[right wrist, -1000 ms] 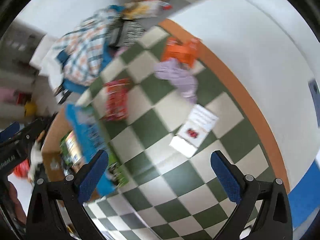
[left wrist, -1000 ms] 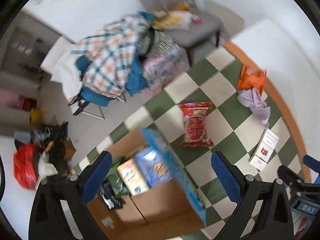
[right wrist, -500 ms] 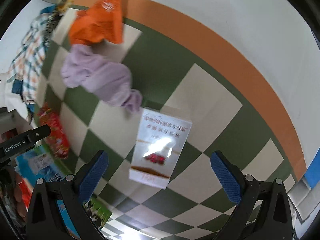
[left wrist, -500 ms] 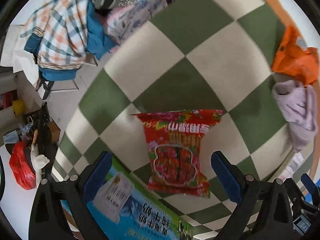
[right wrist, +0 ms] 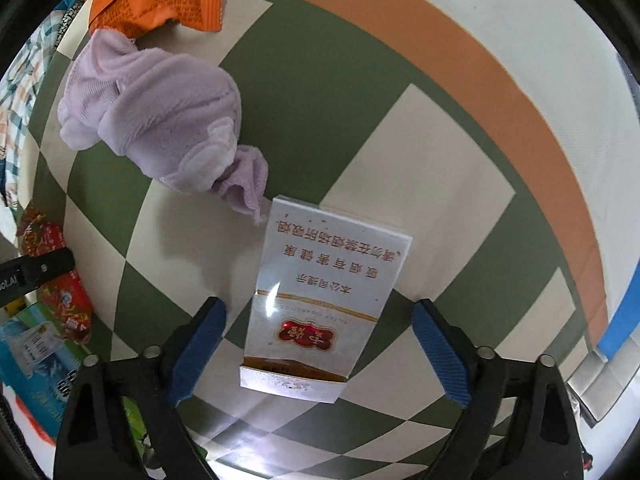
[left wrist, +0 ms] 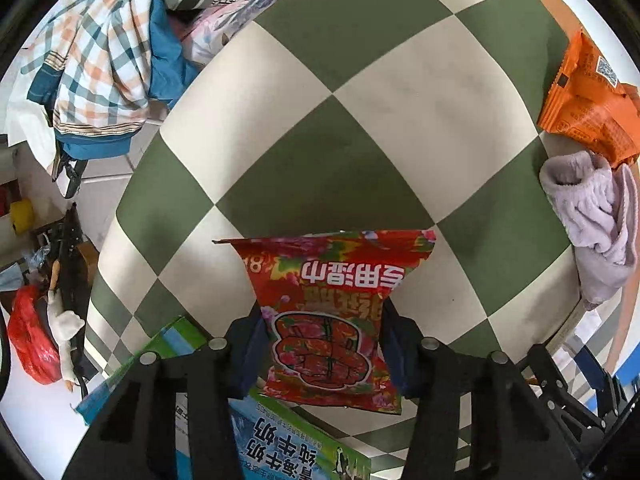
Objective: Organize soft objects
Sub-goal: 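Grasp the red snack bag with left tool while right tool grasps white box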
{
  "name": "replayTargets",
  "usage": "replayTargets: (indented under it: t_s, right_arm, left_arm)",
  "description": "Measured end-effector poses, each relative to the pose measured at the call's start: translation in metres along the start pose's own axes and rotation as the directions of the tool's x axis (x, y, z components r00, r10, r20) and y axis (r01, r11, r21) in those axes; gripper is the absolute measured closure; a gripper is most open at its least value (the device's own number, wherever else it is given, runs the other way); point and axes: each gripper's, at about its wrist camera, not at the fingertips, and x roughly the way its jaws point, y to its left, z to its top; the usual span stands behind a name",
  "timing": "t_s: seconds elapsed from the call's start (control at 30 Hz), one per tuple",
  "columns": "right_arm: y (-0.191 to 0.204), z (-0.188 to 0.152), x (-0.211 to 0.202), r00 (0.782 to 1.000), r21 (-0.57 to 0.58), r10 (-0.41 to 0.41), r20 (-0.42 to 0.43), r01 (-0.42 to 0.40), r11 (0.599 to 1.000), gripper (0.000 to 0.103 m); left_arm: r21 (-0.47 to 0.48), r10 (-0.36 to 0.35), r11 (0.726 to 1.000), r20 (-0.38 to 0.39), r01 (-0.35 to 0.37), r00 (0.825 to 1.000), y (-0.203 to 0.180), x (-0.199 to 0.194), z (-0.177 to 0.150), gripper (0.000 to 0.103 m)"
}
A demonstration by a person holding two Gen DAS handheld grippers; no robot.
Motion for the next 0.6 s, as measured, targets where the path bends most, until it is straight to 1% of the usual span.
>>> replayTargets:
  t_s: [0.03, 0.07, 0.17, 0.3, 0.4, 0.53, 0.6]
  right_arm:
    - [0.001, -0.002, -0.001, 1.000, 0.001, -0.011, 0.009, 0.011, 1.000, 0.016]
    - [0.003, -0.005, -0.003, 1.000, 0.000, -0.013, 0.026, 0.013, 1.000, 0.021]
    - [0.008, -0.013, -0.009, 0.997, -0.029, -0.023, 0.068, 0.025, 0.999, 0.040]
    - [0.010, -0.023, -0.012, 0.995, -0.074, -0.033, 0.099, 0.040, 0.996, 0.042]
    - [0.012, -0.033, -0.012, 0.994, -0.092, -0.035, 0.103, 0.044, 0.995, 0.044]
    - [0.004, -0.043, -0.015, 0.995, -0.098, -0.015, 0.095, 0.024, 0.995, 0.044]
    - [-0.002, -0.044, -0.019, 0.994, -0.101, -0.002, 0.108, 0.013, 0.995, 0.044]
  left_arm:
    - [-0.006, -0.001, 1.000, 0.003, 0.001, 1.000, -0.001, -0.001, -0.002, 0.057]
    - [-0.010, -0.002, 1.000, 0.006, 0.002, 1.000, -0.001, -0.001, -0.003, 0.057]
    - [-0.028, 0.001, 1.000, 0.021, 0.000, 1.000, -0.001, -0.002, -0.006, 0.058]
    - [-0.034, 0.020, 0.999, 0.044, -0.019, 0.999, -0.005, -0.005, -0.012, 0.060]
    - [-0.045, 0.017, 0.999, 0.050, -0.015, 0.999, -0.004, -0.007, -0.016, 0.060]
    - [-0.070, -0.021, 0.997, 0.076, 0.026, 0.997, 0.000, -0.017, -0.024, 0.061]
    - [-0.077, -0.036, 0.996, 0.101, 0.043, 0.994, 0.002, -0.028, -0.030, 0.061]
